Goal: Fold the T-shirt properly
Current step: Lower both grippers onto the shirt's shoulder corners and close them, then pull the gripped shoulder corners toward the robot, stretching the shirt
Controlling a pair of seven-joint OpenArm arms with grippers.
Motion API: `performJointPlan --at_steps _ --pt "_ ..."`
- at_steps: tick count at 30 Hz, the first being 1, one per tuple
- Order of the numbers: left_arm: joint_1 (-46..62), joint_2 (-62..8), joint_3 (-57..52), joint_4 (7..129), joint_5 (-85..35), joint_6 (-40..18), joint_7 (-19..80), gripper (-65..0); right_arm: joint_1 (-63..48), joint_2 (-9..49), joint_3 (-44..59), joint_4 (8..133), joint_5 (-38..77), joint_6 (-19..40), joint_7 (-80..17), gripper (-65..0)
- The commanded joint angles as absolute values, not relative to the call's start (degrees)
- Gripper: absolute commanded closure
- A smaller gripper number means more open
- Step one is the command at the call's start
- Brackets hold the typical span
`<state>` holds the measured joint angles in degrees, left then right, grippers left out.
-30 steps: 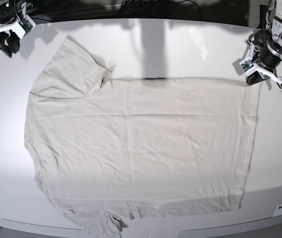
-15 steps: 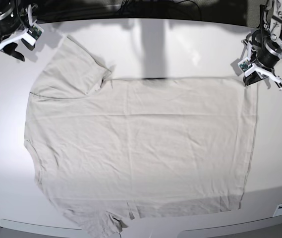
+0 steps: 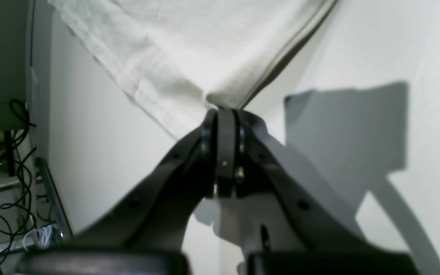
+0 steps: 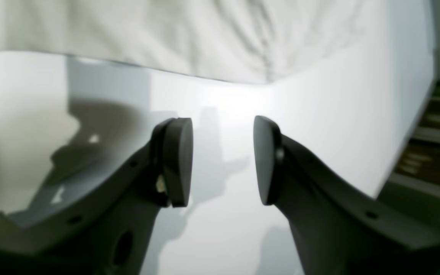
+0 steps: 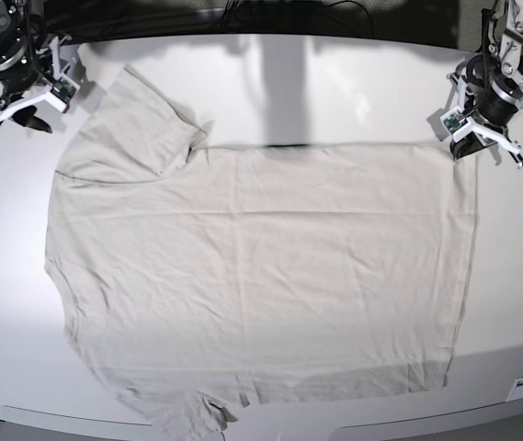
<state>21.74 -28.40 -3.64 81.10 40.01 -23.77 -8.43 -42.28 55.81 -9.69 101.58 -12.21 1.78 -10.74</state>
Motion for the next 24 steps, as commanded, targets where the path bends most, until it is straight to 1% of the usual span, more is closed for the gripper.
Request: performJointPlan --at_steps 1,5,9,14,21,22,24 --pt "22.06 -28.91 -3.60 81.36 40.29 -25.30 -7.77 0.0 -40.56 56.80 -11.05 101.19 -12.80 0.91 -10.28 -26.1" --pt "22.06 -28.93 -3.60 81.36 40.32 -25.32 -7.73 0.0 -33.26 55.75 -19.00 97.84 -13.47 0.82 -12.29 -26.1" --pt "22.04 -28.93 -3.60 81.36 40.32 -25.30 -7.75 0.0 -27.90 54.81 -23.79 95.55 -13.43 0.84 -13.96 -26.1" --pt "22.06 -28.93 -3.60 81.36 40.32 -25.30 -7.73 0.0 -23.94 54.81 -25.65 93.76 -12.75 0.99 -13.96 -26.1" --pt "22.06 -28.93 -3.60 81.36 40.32 -25.30 -7.75 0.0 -22.39 54.78 -26.65 92.05 -12.80 3.05 -13.67 -26.0" --pt "22.06 -28.91 -3.60 81.36 40.32 -25.30 -7.75 0.0 -22.39 54.78 -26.65 92.05 -12.80 3.53 -13.50 -25.6" --pt "22.06 -28.91 -3.60 81.36 40.29 -25.30 -7.75 0.0 -22.35 54.78 -26.65 92.05 -12.78 3.88 -13.43 -20.8"
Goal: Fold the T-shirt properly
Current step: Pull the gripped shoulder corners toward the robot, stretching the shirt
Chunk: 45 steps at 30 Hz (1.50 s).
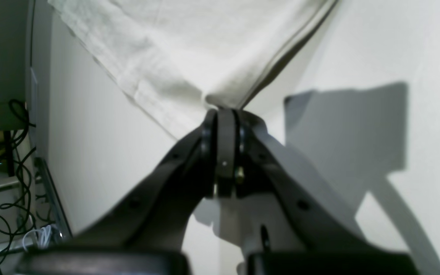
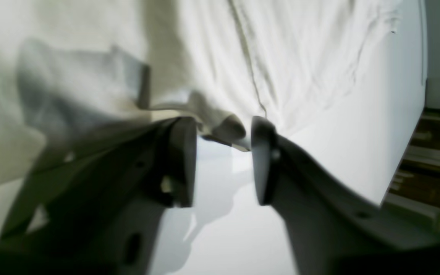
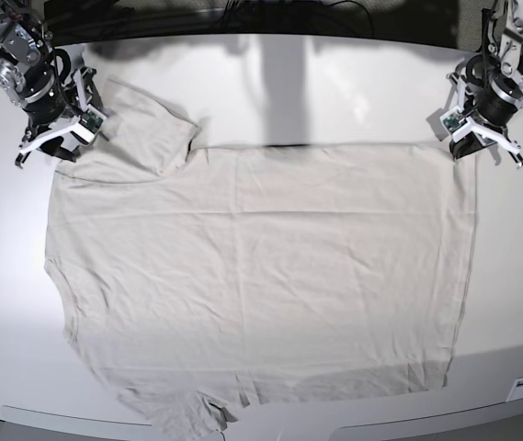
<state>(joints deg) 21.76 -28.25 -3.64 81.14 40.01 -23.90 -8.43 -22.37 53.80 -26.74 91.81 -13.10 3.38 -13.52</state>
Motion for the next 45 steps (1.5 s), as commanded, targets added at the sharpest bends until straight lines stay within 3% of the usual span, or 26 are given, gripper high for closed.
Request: performJointPlan --at_steps 1,8,15,27,32,39,42,43,45 --pt "22.06 -28.91 -3.60 81.36 40.27 -25.30 -7.75 0.0 -22.22 54.76 -26.65 92.05 -12.73 4.14 -13.45 -17.4" --pt "22.06 -28.93 -3.60 81.36 40.27 -25.32 -7.73 0.0 -20.45 54.78 -26.65 92.05 -7.22 4.56 -13.65 0.0" --pt "22.09 -28.91 -3.60 81.36 39.77 -25.30 -7.73 0.0 -20.25 55.27 -26.65 94.70 -5.52 -0.45 -13.98 0.0" --pt "27.05 -28.95 -3.70 84.79 37.43 -25.26 -7.38 0.0 -28.51 61.91 -26.63 105.27 -5.82 -9.56 -17.89 0.0" --pt "33.15 -28.95 -5.67 88.29 36.40 -19.59 -7.38 0.0 -33.23 61.89 -26.63 105.54 -8.45 -13.08 -18.68 0.0" --pt "37.47 -28.93 -9.82 91.46 34.68 -19.07 -13.76 0.0 -35.07 61.89 -26.59 106.13 -13.74 -18.46 -22.63 0.0" --pt "37.43 -28.91 -9.80 91.98 33.98 -19.05 -13.80 0.0 -34.09 61.95 -26.59 106.10 -13.30 -16.99 -25.61 -21.7" --pt "37.43 -28.91 -9.80 92.05 34.00 -19.05 -13.80 0.0 -34.02 61.91 -26.59 106.10 -13.32 -14.50 -25.15 -26.3" --pt "37.45 -28.91 -9.80 92.05 34.02 -19.07 -13.76 0.0 -34.00 61.89 -26.61 105.62 -13.28 -7.68 -23.42 -28.3"
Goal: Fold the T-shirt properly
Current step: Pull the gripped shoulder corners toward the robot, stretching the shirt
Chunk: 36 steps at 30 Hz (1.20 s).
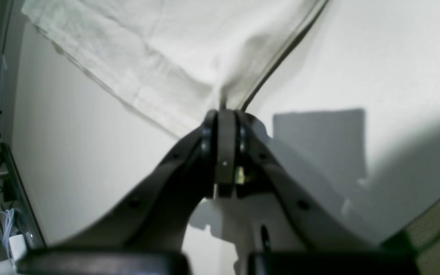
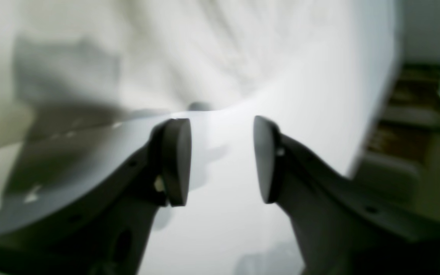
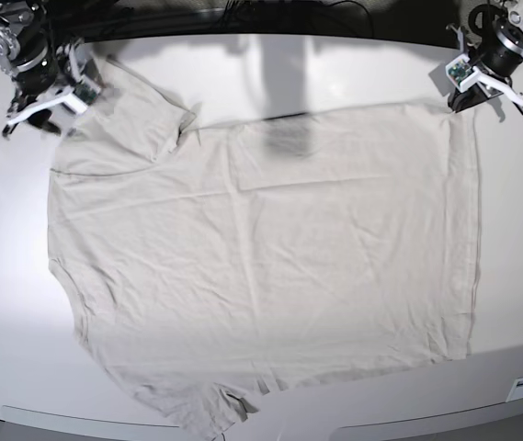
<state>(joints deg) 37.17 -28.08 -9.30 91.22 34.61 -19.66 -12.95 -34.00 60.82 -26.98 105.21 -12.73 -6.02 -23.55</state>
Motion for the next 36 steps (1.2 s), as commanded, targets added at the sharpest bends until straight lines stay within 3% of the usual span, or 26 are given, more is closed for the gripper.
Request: performJointPlan --at_steps 1,7,15,29,36 --pt "37.45 -28.91 -9.80 92.03 34.02 -19.07 -13.78 0.0 -34.00 61.87 -26.61 104.97 -13.28 -5.50 -22.50 -28.3" --pt "36.99 -28.91 -9.80 92.03 34.00 -19.05 -13.80 0.0 -32.95 61.87 -26.61 101.06 -13.74 -4.51 -20.25 -28.3" --pt "36.82 -28.91 -9.80 92.05 34.02 -19.05 -13.78 0.0 -28.60 60.77 -26.65 97.45 -13.04 1.41 -16.45 -28.2" --pt "36.82 -28.93 -9.80 92.05 34.04 -19.05 -13.78 0.0 -21.89 51.33 -26.65 91.44 -13.41 4.91 -13.96 -28.2" --pt "36.84 -28.93 -9.80 92.05 34.04 -19.05 -13.76 0.0 -21.63 49.06 -26.65 91.44 -16.75 11.44 -14.57 -26.8"
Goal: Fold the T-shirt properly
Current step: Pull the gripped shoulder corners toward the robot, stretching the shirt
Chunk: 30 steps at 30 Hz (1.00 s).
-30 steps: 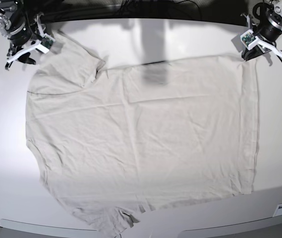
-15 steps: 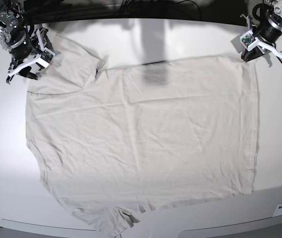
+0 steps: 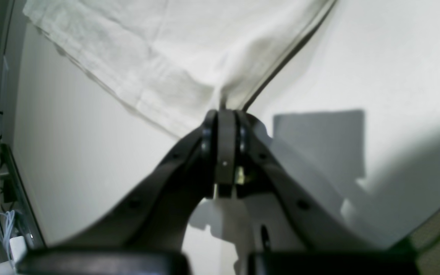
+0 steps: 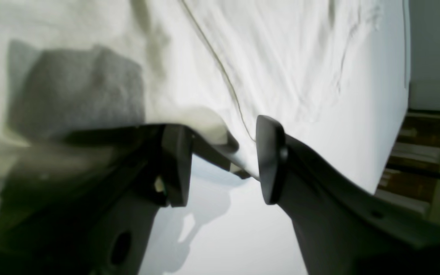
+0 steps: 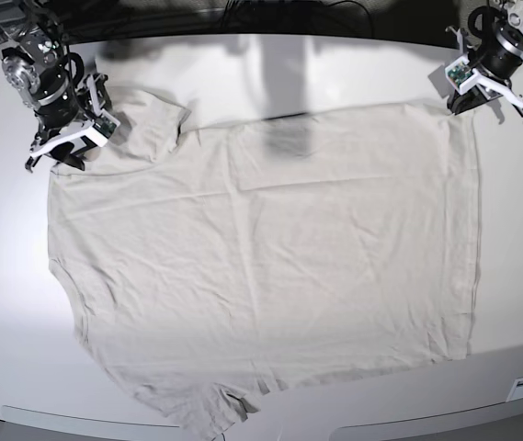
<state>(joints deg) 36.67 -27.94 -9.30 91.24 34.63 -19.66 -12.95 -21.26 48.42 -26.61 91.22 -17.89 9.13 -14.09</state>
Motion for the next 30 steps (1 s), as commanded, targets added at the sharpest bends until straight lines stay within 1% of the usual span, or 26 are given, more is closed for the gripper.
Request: performJointPlan --at_steps 1,6,11,13,15,18,21,26,30 --pt "36.84 -28.93 -9.82 92.05 34.04 -19.05 -13.76 0.0 -21.61 49.06 -26.65 91.44 -16.73 11.44 -14.98 -23.9" --pt "36.84 -28.93 -9.82 92.05 34.04 -19.05 -13.54 0.0 -21.61 49.06 -26.65 91.48 -16.05 11.03 -18.33 -0.5" --pt "36.86 -28.93 -9.82 92.05 33.98 -19.05 -13.56 0.0 -21.80 49.21 -26.65 91.94 -15.86 3.86 -18.90 0.0" --pt "37.15 -28.93 -9.82 92.05 33.95 -19.00 -13.61 0.0 -22.46 50.09 -26.65 93.27 -15.73 3.42 -18.92 0.0" --pt "37.23 -28.93 -9.82 92.05 32.93 -19.03 -13.34 0.0 -23.86 51.99 -26.63 95.39 -12.05 3.25 -18.92 0.0" --pt "37.34 -28.93 -11.35 92.09 27.22 -19.05 -13.37 0.0 -27.00 55.59 -26.02 98.54 -6.28 0.78 -19.05 0.0" --pt "38.28 -28.93 -14.50 93.76 22.96 -19.07 -13.45 0.0 -31.38 58.24 -24.64 101.62 -5.13 -1.63 -19.07 0.0" --pt "43.16 -28.91 -18.44 99.33 22.37 -19.07 -13.34 0.0 -38.26 58.70 -21.34 105.47 -5.76 -3.20 -19.09 0.0" --pt "47.00 -28.77 -20.05 100.99 20.95 -19.05 -12.53 0.0 -42.65 58.70 -19.05 107.98 -5.76 -3.97 -19.11 0.0"
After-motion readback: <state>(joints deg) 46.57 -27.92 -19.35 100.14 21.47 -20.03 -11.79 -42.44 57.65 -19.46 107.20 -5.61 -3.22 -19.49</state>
